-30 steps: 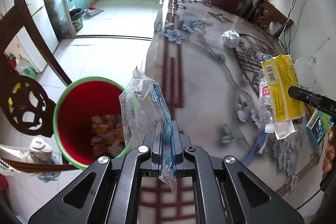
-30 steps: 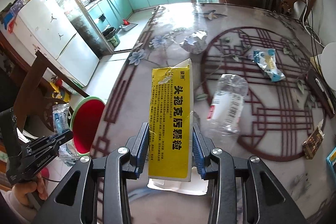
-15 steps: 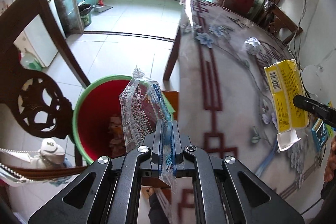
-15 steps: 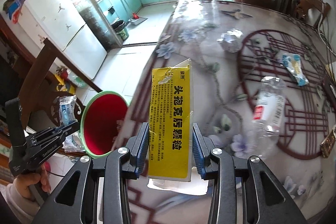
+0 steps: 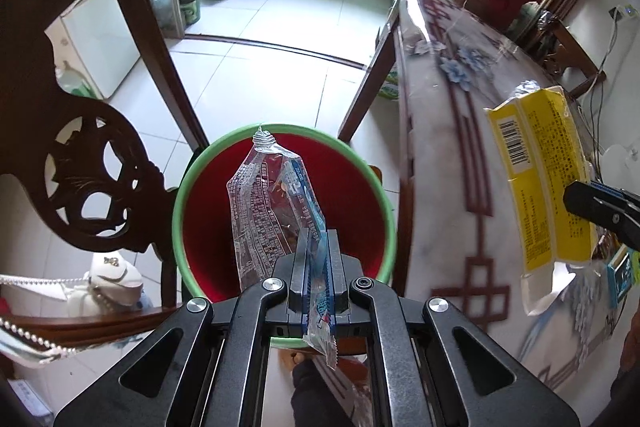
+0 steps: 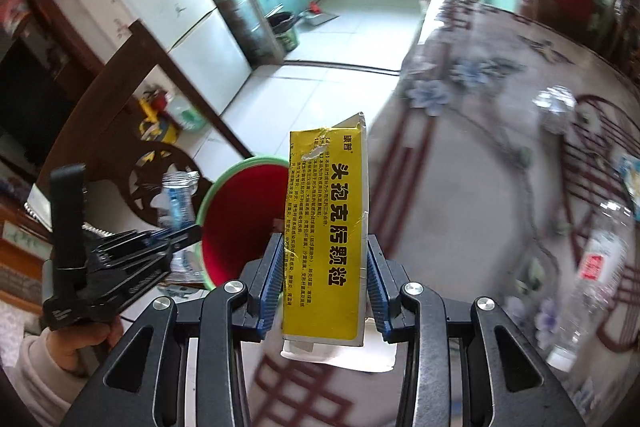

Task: Collect trash
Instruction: 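Carry the yellow box and clear wrapper over the red bin and release both, then move both open tools back over the table toward the remaining trash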

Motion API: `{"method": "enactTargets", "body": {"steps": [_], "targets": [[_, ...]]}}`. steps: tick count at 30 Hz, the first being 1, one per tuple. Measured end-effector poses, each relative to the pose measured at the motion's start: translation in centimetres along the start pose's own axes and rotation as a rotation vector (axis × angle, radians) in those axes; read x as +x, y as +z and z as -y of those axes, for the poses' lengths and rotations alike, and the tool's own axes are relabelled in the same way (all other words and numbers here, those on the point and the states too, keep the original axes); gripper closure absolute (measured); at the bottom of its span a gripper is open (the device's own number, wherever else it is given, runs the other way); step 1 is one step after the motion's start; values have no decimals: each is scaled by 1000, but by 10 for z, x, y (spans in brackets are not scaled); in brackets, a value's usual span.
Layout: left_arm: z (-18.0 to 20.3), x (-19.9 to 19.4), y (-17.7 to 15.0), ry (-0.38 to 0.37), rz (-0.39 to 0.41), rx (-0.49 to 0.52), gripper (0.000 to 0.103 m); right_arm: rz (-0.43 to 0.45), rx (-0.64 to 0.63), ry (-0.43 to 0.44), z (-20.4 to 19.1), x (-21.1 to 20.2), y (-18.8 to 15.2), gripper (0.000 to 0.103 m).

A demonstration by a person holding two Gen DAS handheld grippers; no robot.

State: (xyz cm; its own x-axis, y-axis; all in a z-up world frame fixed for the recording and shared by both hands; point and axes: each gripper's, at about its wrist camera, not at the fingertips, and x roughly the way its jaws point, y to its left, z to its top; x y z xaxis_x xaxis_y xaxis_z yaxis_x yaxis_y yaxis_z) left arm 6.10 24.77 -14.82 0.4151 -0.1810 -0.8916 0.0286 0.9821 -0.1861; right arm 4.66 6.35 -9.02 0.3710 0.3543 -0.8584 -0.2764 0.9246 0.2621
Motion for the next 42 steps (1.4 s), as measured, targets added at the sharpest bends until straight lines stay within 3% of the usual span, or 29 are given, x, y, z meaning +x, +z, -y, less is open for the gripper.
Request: {"method": "enactTargets", "body": {"steps": [12, 28, 32, 36, 42], "targets": [[-29, 24, 3, 11, -64, -43, 98, -86, -76, 40, -37, 58, 14, 67], [-49, 32, 2, 14, -92, -80, 98, -87, -121, 70, -60, 79, 20, 67], [-50, 31, 4, 7, -85, -86, 92, -67, -127, 57, -61, 78, 22, 65], [-47, 26, 5, 5, -65, -79, 77, -49, -113, 46, -56, 72, 21, 62], [-45, 17, 5, 13, -46, -82, 76, -21, -123, 19, -50, 52, 17, 62]]}}
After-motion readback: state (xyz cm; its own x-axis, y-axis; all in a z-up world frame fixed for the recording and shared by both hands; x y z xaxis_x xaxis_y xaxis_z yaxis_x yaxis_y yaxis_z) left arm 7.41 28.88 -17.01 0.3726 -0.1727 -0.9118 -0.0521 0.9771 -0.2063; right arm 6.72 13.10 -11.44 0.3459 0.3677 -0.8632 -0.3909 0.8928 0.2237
